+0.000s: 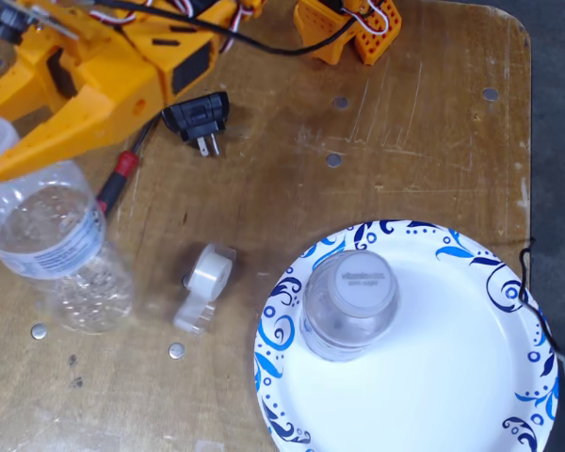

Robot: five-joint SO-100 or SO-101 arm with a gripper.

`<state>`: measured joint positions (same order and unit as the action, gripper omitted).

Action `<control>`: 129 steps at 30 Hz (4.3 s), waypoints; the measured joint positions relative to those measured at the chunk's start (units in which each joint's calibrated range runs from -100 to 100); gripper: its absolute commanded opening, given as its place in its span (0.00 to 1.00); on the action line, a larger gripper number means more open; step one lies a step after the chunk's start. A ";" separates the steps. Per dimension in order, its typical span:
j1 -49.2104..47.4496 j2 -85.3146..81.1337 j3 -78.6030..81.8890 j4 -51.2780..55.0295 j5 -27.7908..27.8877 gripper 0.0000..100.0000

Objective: Move the bottles to the plate

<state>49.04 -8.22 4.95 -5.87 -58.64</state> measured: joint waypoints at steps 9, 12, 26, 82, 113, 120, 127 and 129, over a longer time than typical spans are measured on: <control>-13.95 -23.66 -0.81 29.19 -2.60 0.05; -16.59 -30.96 -0.81 38.81 -2.60 0.05; -39.84 -41.44 12.50 49.87 -2.03 0.06; -49.77 -12.33 50.63 -32.17 3.18 0.41; -25.52 -89.77 90.92 5.70 -1.72 0.01; -23.52 -89.09 90.47 17.70 -1.82 0.01; -23.52 -89.77 92.18 24.43 -1.82 0.01; -23.52 -89.85 93.17 25.96 -1.82 0.01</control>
<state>25.52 -98.07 98.11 20.09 -60.46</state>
